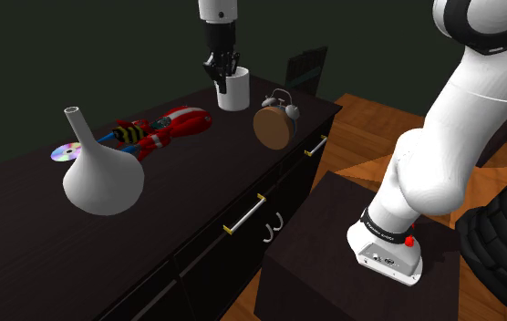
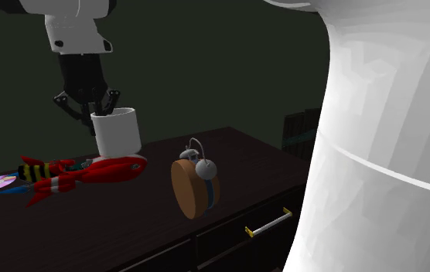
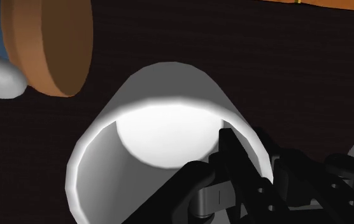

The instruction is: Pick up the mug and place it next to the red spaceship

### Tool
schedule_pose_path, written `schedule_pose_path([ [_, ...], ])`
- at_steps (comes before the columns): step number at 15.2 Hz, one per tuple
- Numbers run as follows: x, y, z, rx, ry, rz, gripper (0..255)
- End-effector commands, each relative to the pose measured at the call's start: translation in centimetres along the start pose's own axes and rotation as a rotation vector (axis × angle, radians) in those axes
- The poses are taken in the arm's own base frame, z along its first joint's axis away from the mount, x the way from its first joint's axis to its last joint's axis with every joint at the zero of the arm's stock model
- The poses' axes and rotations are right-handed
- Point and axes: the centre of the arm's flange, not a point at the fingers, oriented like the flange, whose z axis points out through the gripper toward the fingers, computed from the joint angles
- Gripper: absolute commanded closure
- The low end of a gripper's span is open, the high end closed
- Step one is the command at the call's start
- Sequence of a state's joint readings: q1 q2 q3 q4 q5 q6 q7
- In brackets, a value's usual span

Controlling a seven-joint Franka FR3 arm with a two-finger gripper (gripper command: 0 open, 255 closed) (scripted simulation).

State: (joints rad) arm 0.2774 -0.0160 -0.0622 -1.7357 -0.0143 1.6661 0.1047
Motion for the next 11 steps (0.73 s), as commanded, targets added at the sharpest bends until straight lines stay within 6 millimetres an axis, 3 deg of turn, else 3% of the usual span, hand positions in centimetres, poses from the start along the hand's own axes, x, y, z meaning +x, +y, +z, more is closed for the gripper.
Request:
schedule_pose_path([
  [1, 0.2, -0.6, 0.8, 0.000, 0.001, 0.001, 255],
  [11, 0.5, -0.7, 6.0, 0.000, 0.001, 0.001, 255],
])
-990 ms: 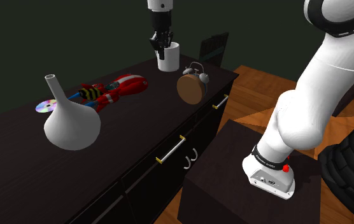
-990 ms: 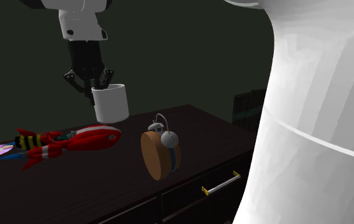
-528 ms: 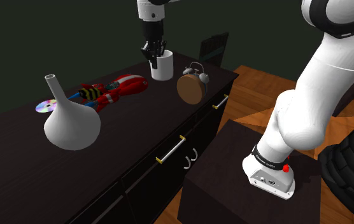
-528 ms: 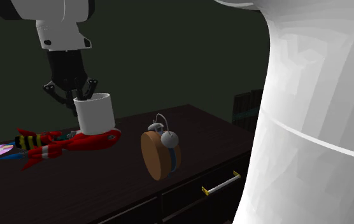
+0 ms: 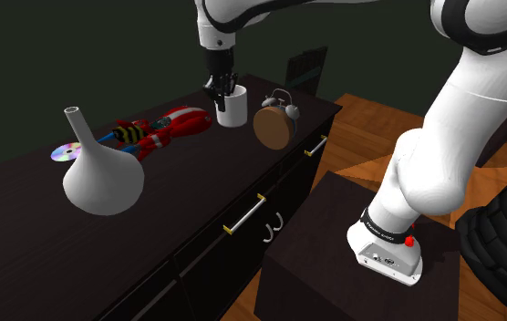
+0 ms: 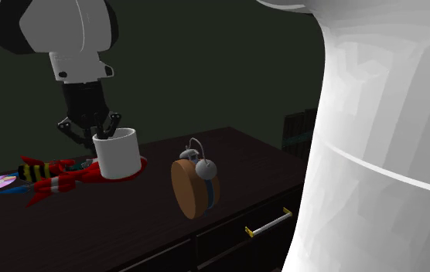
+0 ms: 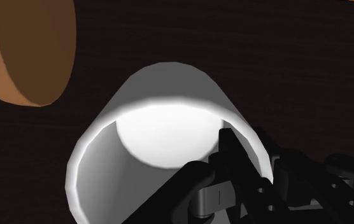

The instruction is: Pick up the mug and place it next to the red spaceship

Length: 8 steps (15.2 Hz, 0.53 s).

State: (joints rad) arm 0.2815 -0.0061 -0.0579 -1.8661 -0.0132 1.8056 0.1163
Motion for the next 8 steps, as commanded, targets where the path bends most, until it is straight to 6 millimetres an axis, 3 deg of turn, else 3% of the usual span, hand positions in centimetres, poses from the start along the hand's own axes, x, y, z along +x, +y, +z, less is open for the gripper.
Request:
schedule_pose_path([
  [1, 0.0, 0.0, 1.0, 0.000, 0.001, 0.000, 255],
  [8, 0.2, -0.1, 4.7, 0.000, 0.001, 0.000, 255],
])
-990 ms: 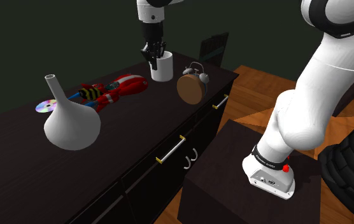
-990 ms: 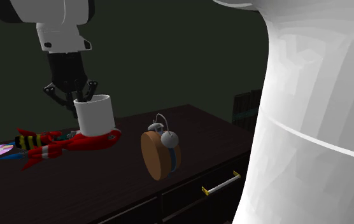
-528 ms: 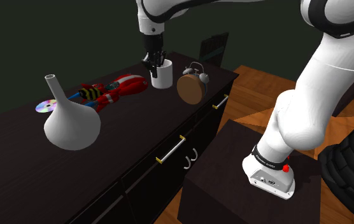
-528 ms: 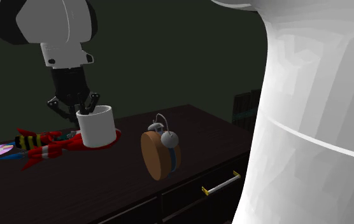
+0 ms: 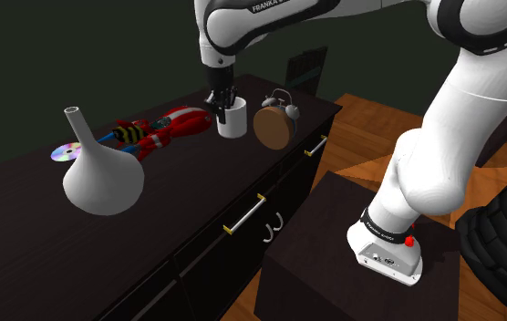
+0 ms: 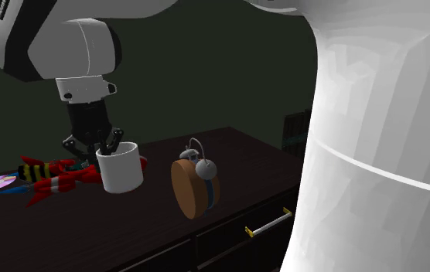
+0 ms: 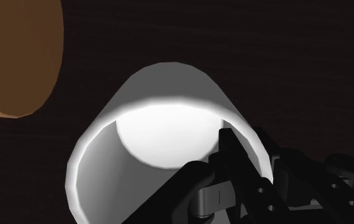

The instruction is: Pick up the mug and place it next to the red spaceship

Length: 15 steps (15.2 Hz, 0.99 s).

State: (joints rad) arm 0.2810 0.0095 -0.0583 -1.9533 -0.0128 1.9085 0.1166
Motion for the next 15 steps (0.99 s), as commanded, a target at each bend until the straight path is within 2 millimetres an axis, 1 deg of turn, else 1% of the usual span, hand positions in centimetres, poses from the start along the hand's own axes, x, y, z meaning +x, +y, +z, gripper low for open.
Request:
schedule_pose_path([
  [1, 0.0, -0.1, 1.1, 0.000, 0.001, 0.000, 255],
  [15, 0.4, -0.2, 8.5, 0.000, 0.001, 0.000, 255],
])
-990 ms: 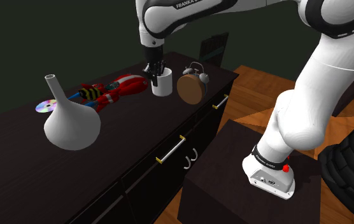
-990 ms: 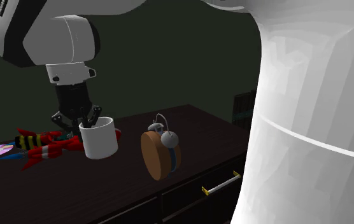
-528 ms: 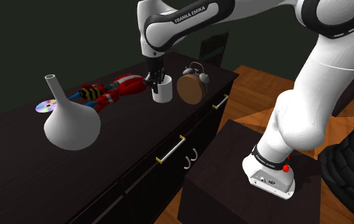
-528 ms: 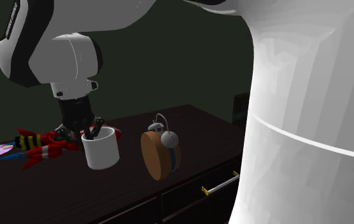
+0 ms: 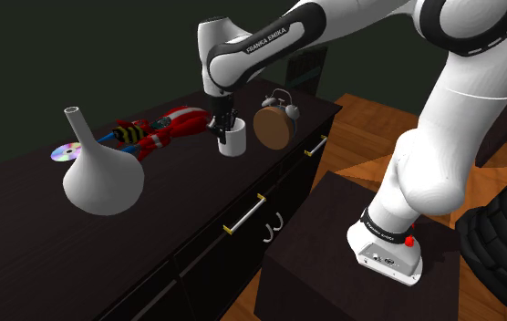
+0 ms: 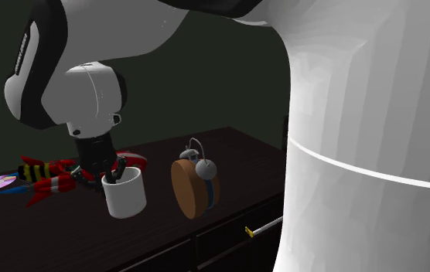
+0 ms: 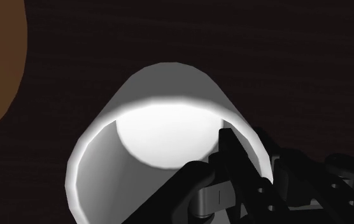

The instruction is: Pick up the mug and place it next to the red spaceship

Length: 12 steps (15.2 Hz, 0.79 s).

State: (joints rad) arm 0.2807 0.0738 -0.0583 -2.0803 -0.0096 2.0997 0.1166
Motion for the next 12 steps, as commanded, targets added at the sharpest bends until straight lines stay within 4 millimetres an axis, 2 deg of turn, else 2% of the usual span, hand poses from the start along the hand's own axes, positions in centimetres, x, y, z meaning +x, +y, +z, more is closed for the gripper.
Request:
schedule_pose_path([
  [1, 0.1, 0.0, 1.2, 0.000, 0.001, 0.000, 255],
  [4, 0.2, 0.0, 2.7, 0.000, 0.001, 0.000, 255],
  [12, 0.2, 0.0, 2.7, 0.000, 0.001, 0.000, 255],
])
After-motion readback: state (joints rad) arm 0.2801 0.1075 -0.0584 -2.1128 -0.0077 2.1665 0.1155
